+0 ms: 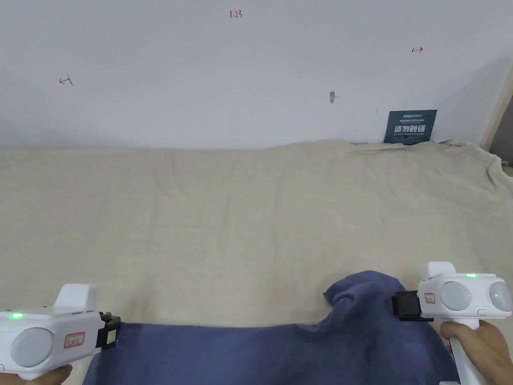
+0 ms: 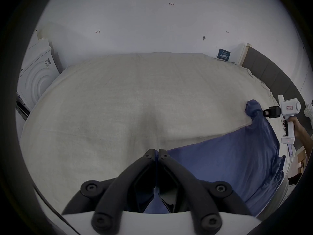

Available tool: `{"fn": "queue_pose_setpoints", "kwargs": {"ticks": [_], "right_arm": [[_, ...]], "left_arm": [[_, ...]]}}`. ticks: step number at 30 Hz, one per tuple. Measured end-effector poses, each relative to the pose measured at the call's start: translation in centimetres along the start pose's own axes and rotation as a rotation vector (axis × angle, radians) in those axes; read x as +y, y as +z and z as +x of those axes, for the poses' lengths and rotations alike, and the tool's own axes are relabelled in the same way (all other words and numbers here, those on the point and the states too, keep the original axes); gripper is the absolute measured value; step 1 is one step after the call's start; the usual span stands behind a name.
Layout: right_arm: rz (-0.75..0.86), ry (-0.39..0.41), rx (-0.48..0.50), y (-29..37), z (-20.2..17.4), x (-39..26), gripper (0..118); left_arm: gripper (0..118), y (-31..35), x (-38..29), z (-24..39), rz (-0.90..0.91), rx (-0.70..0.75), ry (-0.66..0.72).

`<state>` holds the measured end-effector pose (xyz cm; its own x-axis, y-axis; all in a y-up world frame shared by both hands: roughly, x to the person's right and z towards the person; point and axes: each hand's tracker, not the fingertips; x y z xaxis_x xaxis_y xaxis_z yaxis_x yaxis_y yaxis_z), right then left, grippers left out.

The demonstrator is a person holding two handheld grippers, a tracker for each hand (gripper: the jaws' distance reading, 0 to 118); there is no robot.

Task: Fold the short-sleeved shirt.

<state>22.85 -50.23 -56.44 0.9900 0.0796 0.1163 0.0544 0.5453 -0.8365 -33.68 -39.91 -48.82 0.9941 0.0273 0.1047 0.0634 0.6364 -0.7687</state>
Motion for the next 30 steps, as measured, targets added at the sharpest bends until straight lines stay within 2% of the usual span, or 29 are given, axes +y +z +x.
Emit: {"fn": "queue_pose_setpoints", "kwargs": {"ticks": [1,3,6,8,9,10,11,14,26,30], "right_arm": [[0.004,0.007,-0.002,-0.4,-0.1,-0.1,90],[-0.001,0.020,0.003,-0.9,-0.3,-0.1,73],[-0.012,0.056,0.027,-1.7,-0.4,-0.2,67],[-0.004,0.058,0.051,-1.8,-0.9,-0.3,44],[-0.005,0.075,0.047,-1.6,-1.0,-0.2,38],[-0.007,0.095,0.049,-1.5,-1.1,-0.2,26],[-0.007,0.110,0.058,-1.3,-1.0,-0.2,1],[0.034,0.135,0.050,0.2,-1.2,-0.5,1],[0.231,-0.045,0.245,15.7,0.4,-3.0,1],[0.286,-0.057,0.282,20.4,2.0,-4.6,1]], "left_arm": [[0,-0.1,0.0,0.0,-0.003,-0.001,0.001],[0,-0.3,-0.1,-0.1,-0.006,0.000,0.002],[0,-0.5,-0.2,-0.1,-0.010,0.000,0.004],[0,-0.6,-0.4,-0.2,-0.013,-0.002,0.007],[0,-0.6,-0.4,-0.2,-0.013,-0.002,0.009],[0,-0.7,-0.5,-0.3,-0.015,-0.001,0.012],[0,-0.7,-0.6,-0.3,-0.016,0.000,0.015],[0,-0.4,-0.9,-0.5,-0.011,0.003,0.024],[0,3.6,-1.8,-1.3,0.045,0.032,0.084],[0,5.9,-2.5,-1.8,0.062,0.043,0.090]]}}
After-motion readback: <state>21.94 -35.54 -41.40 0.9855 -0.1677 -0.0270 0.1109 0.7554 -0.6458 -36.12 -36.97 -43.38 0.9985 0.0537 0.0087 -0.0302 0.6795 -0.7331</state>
